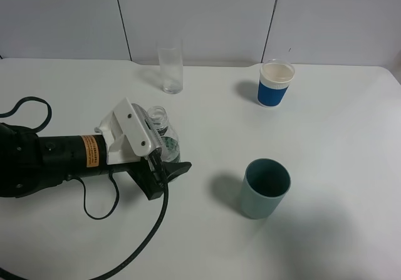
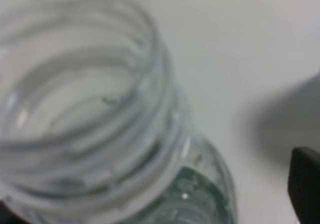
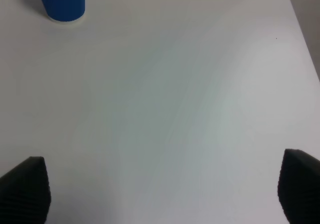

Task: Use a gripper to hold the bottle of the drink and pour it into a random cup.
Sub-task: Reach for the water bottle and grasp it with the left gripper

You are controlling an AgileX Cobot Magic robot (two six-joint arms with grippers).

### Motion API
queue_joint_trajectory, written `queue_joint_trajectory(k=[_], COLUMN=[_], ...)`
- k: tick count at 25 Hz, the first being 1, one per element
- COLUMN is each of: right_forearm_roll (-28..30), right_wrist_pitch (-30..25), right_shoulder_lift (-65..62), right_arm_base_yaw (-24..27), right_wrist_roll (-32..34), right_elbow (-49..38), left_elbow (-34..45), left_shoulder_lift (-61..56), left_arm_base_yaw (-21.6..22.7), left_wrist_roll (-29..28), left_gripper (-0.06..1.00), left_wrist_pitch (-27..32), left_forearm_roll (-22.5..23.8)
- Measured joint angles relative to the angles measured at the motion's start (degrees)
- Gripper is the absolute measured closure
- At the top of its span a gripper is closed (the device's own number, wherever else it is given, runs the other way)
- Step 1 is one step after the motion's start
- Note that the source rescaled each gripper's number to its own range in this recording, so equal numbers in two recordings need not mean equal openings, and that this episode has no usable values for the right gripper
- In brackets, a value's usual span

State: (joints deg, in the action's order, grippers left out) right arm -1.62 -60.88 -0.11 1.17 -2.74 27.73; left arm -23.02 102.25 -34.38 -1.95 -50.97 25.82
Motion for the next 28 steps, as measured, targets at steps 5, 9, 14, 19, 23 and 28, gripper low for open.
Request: queue_joint_trajectory(k=[5,9,14,19,23,28], right_forearm_roll=[0.0,0.0,0.0,0.0,0.0,0.0], right_wrist_pitch=[0.0,0.0,0.0,0.0,0.0,0.0], right_shoulder_lift=[0.0,0.0,0.0,0.0,0.0,0.0], right_arm_base_yaw=[0.0,0.0,0.0,0.0,0.0,0.0], right_wrist_roll=[0.0,0.0,0.0,0.0,0.0,0.0], right_elbow=[0.0,0.0,0.0,0.0,0.0,0.0], left_elbow=[-0.17,-0.28,-0.28,-0.28,-0.32,-0.32], left_shoulder_lift=[1.42,1.48,1.48,1.91,4.09,5.51], left_arm_base_yaw=[0.26,1.15,1.15,1.15,1.15,1.15], left_wrist_roll=[1.54,1.95,2.47,5.85,8.44,8.59], left_gripper=[0.07,0.07,0.07,0.07,0.07,0.07], left_wrist_pitch=[-0.54,-2.56,-2.88,-2.24,-2.07,-3.12], left_forearm_roll=[-0.43,-0.59,-0.64,-0.15,1.11,1.29])
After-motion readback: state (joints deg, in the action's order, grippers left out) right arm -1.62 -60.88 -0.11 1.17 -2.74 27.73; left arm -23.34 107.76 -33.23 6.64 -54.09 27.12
